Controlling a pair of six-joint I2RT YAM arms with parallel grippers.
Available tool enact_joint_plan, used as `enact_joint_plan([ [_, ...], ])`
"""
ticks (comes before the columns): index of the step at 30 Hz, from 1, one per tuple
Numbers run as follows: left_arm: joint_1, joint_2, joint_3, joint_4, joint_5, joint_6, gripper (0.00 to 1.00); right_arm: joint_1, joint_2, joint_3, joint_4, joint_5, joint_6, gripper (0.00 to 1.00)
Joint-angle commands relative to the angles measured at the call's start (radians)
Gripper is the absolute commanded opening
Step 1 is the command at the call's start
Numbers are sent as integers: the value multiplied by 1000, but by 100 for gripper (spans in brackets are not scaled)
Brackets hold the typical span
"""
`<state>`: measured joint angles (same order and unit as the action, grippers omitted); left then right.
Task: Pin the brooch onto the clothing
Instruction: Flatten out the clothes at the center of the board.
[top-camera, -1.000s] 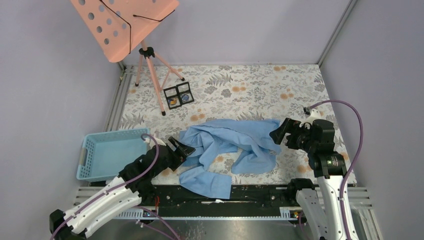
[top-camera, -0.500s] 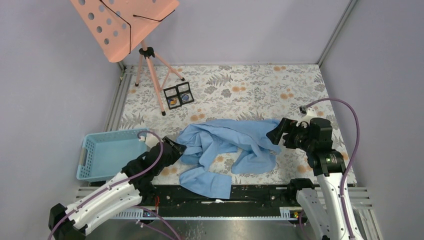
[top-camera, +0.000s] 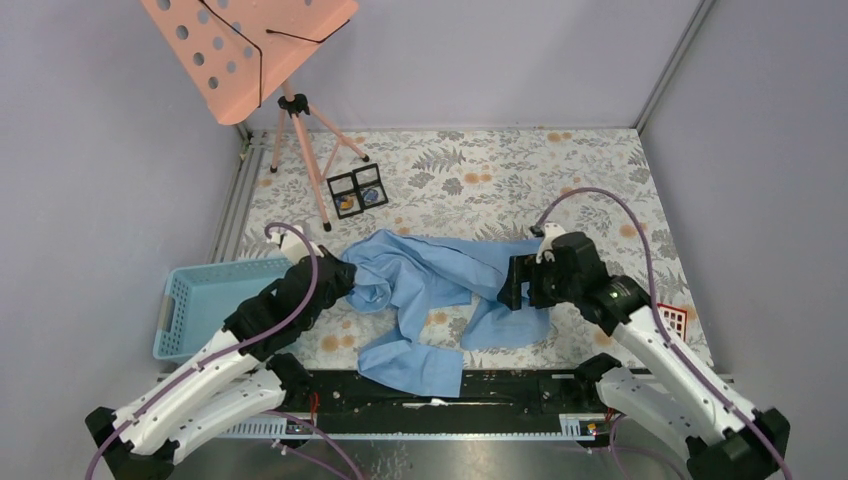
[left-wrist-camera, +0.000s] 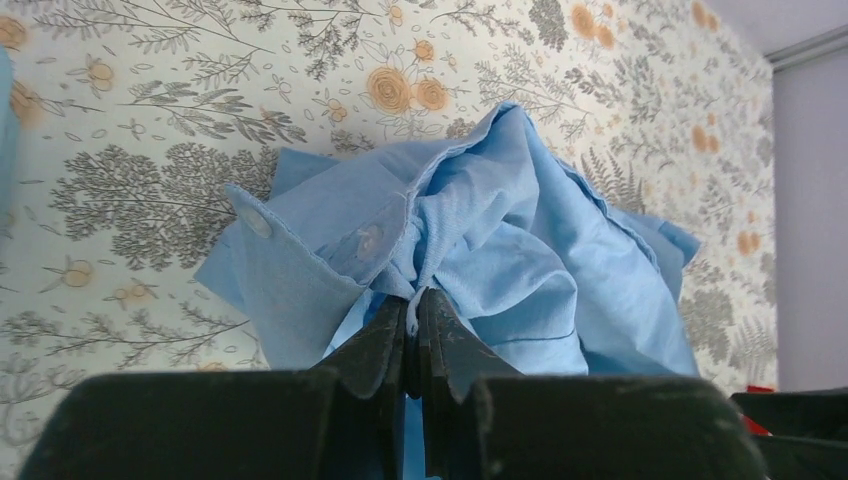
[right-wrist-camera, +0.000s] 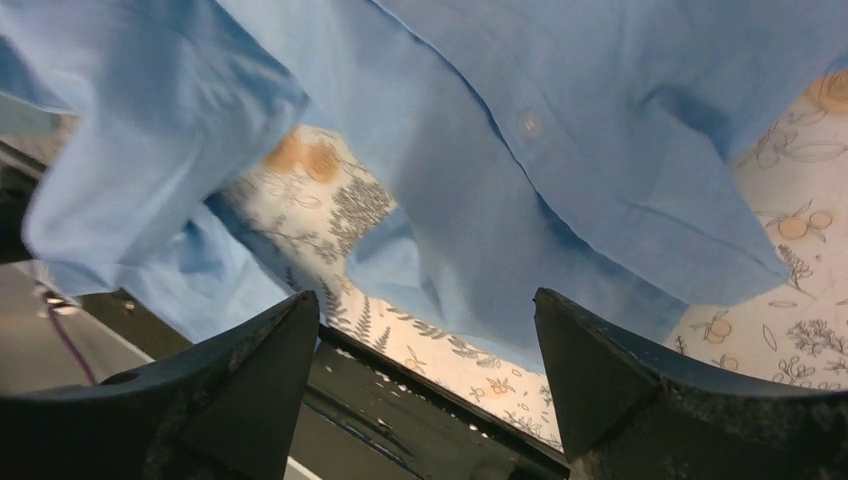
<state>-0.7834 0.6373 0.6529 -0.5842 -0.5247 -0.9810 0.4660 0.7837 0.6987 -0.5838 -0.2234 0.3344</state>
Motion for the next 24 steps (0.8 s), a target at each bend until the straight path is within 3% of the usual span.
enact_joint_plan([
  [1,6,0,79,-48,-25,99,0,98,79,-22,48,153,38,84],
  [11,8,35,200,-100,31,219,0,149,229,7,158,317,38,65],
  [13,8,48,228,-103,42,238,0,149,248,24,186,302,34,53],
  [16,8,65,274,-103,60,261,0,149,261,52,207,274,36,25],
  [19,9,81,319,-104,74,290,0,149,233,94,168,324,14,5],
  [20,11,92,336,-102,79,303,0,149,220,122,136,378,-3,0],
  [24,36,155,443,-74,153,374,0,147,174,338,-42,683,-100,0],
])
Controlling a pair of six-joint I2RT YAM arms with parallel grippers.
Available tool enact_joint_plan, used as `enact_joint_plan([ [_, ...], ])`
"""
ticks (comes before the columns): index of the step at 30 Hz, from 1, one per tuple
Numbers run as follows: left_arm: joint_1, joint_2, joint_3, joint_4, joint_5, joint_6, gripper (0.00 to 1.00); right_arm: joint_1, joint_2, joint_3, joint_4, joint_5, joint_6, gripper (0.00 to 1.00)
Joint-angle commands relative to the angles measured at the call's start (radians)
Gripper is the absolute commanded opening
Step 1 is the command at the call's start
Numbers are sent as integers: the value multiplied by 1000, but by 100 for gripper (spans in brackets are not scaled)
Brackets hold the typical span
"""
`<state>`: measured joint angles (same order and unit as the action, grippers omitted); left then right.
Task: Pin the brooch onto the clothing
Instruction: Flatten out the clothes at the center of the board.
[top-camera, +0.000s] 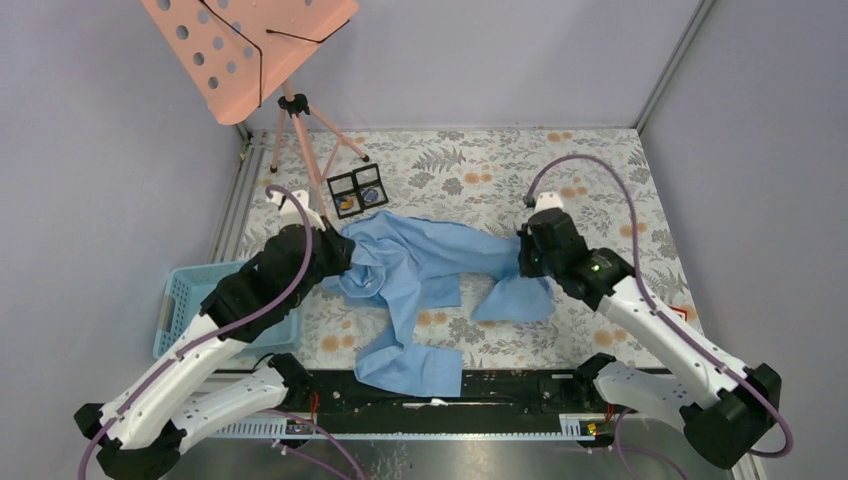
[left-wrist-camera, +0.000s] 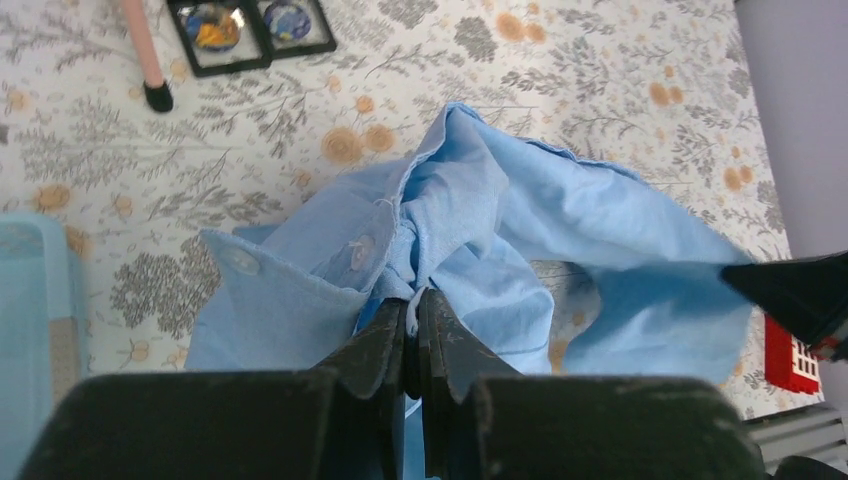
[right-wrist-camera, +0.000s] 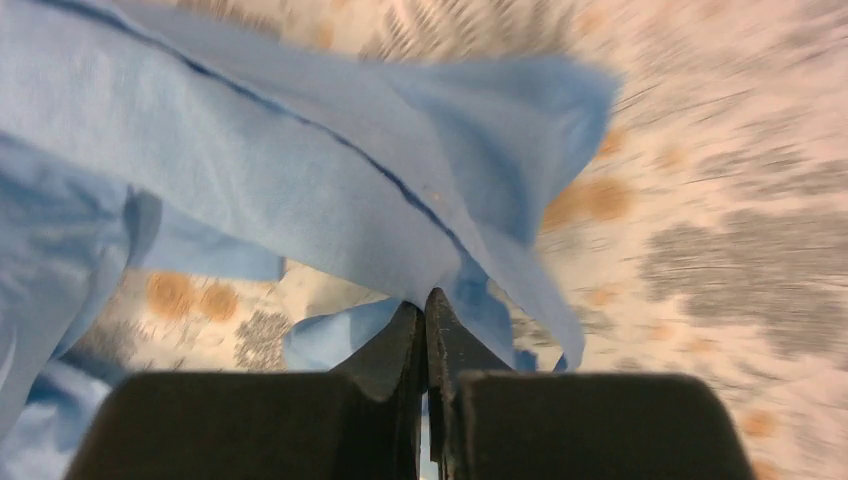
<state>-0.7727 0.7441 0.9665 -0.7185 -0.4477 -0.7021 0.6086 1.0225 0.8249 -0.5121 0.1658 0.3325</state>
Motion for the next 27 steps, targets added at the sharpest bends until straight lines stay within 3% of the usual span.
enact_joint_plan([
  [1,37,76,187,62,121,128,0,4,-74,283,-141,355,-133,0],
  [4,73,176,415,9,254,221,0,4,-88,508,-199,500,-237,0],
  [9,138,280,803,-64,376,325,0,4,-104,815,-216,608,-351,0],
  [13,261,365,965,-117,653,342,0,4,-153,883,-203,597,-353,0],
  [15,293,400,947,-146,742,345,0,4,-198,835,-203,587,-339,0],
  [20,350,436,628,-80,796,324,2,4,-313,556,-251,712,-211,0],
  [21,352,449,554,-47,783,320,6,4,-327,500,-284,735,-159,0],
  [22,352,466,493,-12,778,317,15,4,-341,440,-314,737,-99,0],
  [23,353,491,445,13,782,318,31,5,-353,386,-349,725,-24,6],
  [24,353,520,413,25,788,319,50,5,-370,323,-365,694,35,31],
  [25,352,544,393,23,783,313,61,5,-387,259,-367,657,76,66],
  [26,351,557,372,29,773,307,67,5,-403,203,-365,631,102,83],
  [27,347,556,337,42,758,303,72,5,-420,154,-359,606,122,90],
])
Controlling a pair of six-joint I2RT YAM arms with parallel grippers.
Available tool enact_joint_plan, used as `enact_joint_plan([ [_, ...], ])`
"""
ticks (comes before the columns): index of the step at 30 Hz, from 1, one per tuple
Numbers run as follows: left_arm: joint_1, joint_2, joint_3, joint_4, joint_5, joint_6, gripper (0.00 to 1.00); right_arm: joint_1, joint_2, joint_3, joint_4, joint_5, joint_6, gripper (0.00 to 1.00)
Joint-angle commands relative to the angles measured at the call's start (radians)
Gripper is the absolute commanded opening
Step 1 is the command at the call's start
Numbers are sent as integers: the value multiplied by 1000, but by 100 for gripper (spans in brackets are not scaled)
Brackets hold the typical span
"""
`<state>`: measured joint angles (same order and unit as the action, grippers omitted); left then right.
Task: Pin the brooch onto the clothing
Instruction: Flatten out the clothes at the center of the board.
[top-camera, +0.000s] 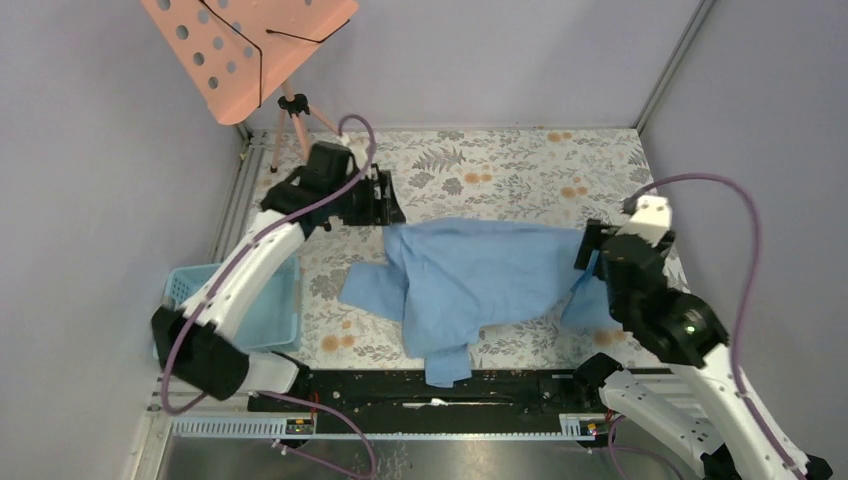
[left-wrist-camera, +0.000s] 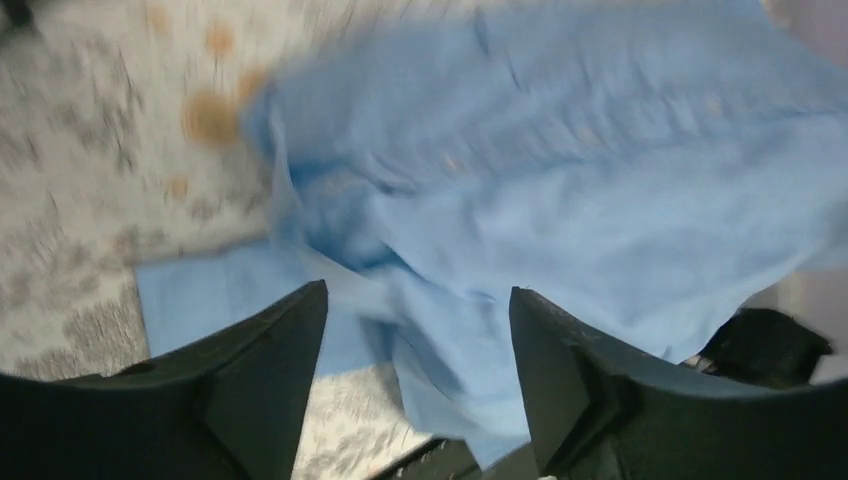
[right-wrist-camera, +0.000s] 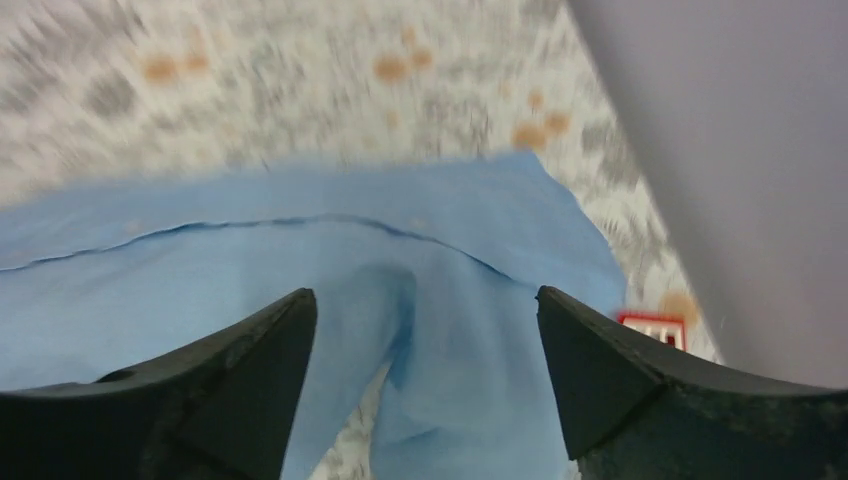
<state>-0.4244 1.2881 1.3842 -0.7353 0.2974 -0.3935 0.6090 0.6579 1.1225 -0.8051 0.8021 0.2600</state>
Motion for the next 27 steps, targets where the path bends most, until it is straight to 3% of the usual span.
enact_joint_plan([
  [1,-7,-3,-109,78,-9,-10,78,4,-69,-184,-50,-54,198,95],
  [3,-20,-54,-166,116,-27,-19,96,4,-89,-232,-18,-96,178,99],
  [4,-28,-93,-203,142,-35,-27,98,4,-88,-241,-3,-120,160,99],
  [9,-64,-330,-453,319,-53,-162,99,4,3,-239,59,-311,95,99],
  [14,-68,-464,-744,401,-88,-369,99,6,125,-268,153,-509,82,98],
  [20,-72,-498,-970,584,-29,-573,99,9,248,-275,258,-717,155,92],
  [27,-113,-455,-1094,786,12,-705,99,25,302,-329,335,-739,212,92],
])
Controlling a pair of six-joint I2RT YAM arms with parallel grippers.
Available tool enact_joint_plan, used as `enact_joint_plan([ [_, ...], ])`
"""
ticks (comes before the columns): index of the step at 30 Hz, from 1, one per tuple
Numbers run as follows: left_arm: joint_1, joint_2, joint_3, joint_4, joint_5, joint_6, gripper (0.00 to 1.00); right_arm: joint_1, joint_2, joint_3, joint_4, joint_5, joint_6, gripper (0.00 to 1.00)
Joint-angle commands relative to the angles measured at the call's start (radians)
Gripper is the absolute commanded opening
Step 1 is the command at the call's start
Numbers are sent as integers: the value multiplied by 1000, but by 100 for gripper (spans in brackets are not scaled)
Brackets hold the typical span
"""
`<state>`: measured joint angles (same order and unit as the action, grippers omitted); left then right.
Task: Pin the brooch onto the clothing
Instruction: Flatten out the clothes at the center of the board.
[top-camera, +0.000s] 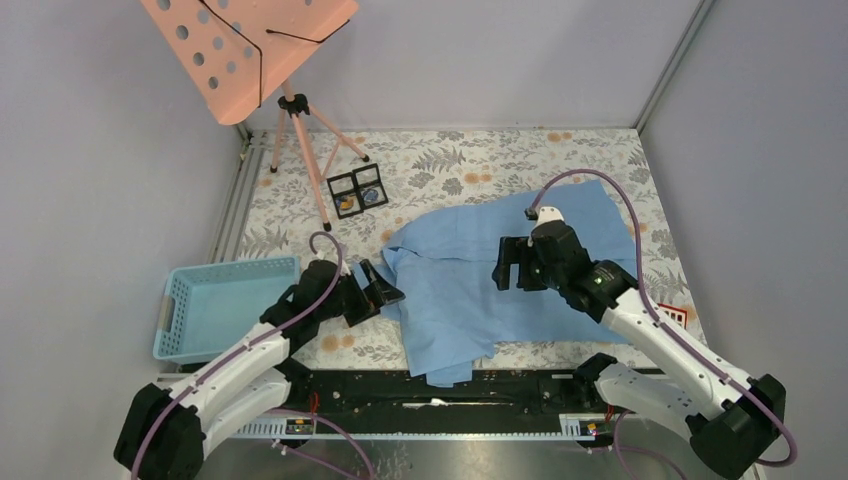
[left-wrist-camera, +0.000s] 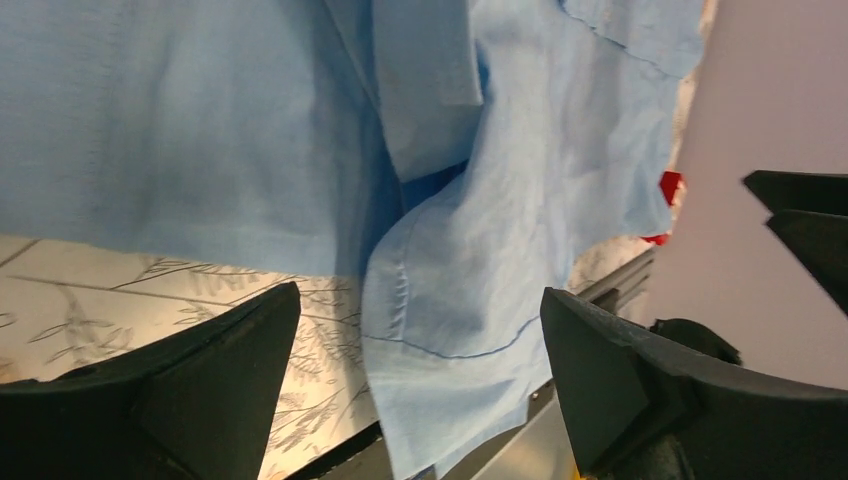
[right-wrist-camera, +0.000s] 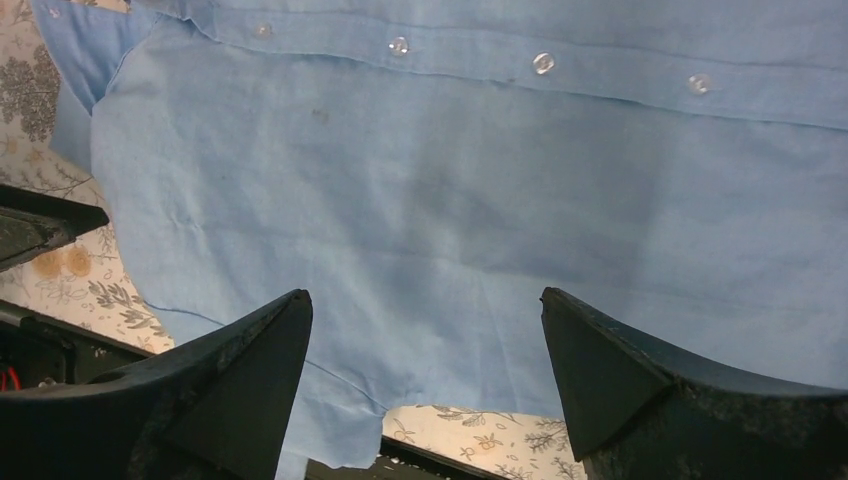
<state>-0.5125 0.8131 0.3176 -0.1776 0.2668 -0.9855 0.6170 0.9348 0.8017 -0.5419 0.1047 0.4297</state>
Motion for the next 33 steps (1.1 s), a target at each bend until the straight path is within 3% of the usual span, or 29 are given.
enact_joint_plan([
  [1,-39,35,-38,269,49,-131,99,20,31,-9,72,-36,42,92],
  [4,-83,99,-48,371,38,-162,99,22,53,3,75,-19,35,93],
  [9,-137,197,-11,401,5,-155,95,35,115,52,69,6,6,92],
  [14,-208,238,74,199,-112,-99,45,56,241,149,72,29,-48,91],
  [18,-262,226,35,205,-142,-131,18,58,401,273,70,65,-110,92],
  [22,-315,204,0,214,-149,-166,0,57,599,473,34,112,-183,97],
  [27,-337,141,-29,184,-159,-182,0,44,853,755,-73,181,-284,100],
  [33,-338,88,-17,86,-160,-143,0,-51,1075,984,-163,-35,-394,100],
])
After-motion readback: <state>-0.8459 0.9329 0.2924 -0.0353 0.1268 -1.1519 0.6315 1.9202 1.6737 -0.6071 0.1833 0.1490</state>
